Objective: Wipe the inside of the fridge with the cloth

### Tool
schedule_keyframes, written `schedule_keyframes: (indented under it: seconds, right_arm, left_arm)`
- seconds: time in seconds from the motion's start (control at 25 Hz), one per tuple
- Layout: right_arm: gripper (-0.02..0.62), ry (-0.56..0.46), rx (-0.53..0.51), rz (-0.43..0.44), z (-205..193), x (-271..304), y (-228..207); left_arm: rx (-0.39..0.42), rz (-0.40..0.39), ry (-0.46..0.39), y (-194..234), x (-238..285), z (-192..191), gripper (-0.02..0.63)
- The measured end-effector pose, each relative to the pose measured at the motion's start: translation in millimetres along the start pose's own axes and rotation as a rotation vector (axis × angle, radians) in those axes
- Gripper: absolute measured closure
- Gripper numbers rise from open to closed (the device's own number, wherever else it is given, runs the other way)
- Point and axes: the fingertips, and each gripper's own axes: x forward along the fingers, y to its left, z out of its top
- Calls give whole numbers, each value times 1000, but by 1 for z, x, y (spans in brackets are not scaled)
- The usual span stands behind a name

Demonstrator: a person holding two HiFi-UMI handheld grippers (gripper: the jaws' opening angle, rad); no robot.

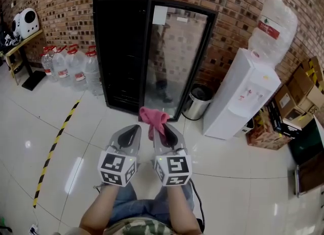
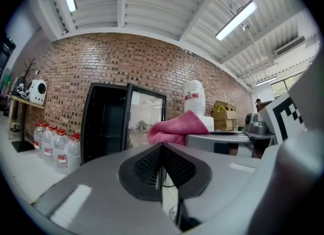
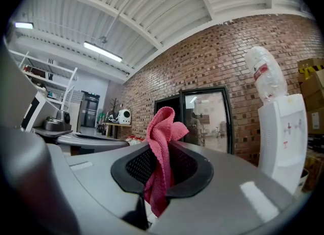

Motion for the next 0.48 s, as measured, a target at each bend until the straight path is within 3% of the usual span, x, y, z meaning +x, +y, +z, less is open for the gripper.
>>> schedule_keyframes:
  seconds: [0.48]
  right_arm:
    - [534,-25,-11,-14,3,1,-4]
  left_arm:
    - [34,-4,-18,-2,3,5,612]
